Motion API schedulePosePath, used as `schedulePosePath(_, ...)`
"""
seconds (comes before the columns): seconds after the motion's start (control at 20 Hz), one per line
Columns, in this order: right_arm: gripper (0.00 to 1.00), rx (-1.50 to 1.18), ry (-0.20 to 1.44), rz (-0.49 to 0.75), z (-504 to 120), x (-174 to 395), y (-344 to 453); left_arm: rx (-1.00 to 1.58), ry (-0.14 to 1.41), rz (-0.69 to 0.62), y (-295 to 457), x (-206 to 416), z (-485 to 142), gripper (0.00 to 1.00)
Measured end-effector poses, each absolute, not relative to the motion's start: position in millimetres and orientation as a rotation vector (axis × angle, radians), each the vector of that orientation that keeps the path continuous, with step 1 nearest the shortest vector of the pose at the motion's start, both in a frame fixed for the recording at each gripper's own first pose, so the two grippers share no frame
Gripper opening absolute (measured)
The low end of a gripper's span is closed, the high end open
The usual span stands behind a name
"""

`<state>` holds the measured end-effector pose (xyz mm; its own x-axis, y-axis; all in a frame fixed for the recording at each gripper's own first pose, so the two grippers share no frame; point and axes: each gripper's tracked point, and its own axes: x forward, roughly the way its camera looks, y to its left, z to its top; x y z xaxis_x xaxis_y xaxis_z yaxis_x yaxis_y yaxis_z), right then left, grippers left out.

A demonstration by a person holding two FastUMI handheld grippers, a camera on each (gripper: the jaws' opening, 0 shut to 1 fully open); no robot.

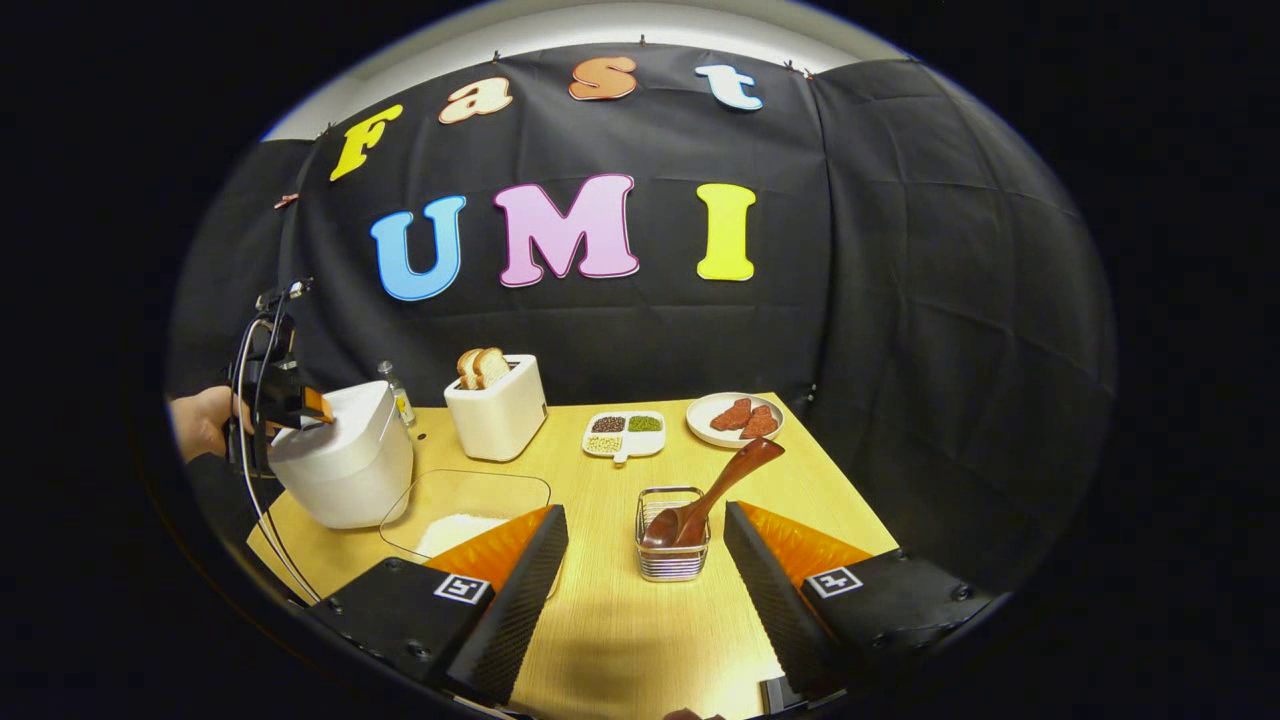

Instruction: Close the left gripper, press the button to open the rice cooker; take a wooden spoon from the chopstick holder with the right hand, scoop a spoonful of rice and pour it into the rice cooker, then put the wooden spoon back into the chopstick holder.

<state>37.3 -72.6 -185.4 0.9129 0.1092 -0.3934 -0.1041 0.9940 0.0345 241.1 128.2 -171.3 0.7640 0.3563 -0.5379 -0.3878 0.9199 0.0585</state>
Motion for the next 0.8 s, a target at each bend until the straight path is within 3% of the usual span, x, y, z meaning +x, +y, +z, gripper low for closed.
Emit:
schedulePosePath(0.5, 0.99, 0.008, 0.355, 0.141, -164.9, 54.4, -56.3, -0.06, 0.497, 0.389, 121.5, 233.0, -137.8, 0.97)
schedulePosePath(0.8, 0.99, 0.009, 0.258, 0.148, -116.5, 82.7, -53.5, 0.042, 0.261, 0.297, 87.1, 187.4, -45.6, 0.97)
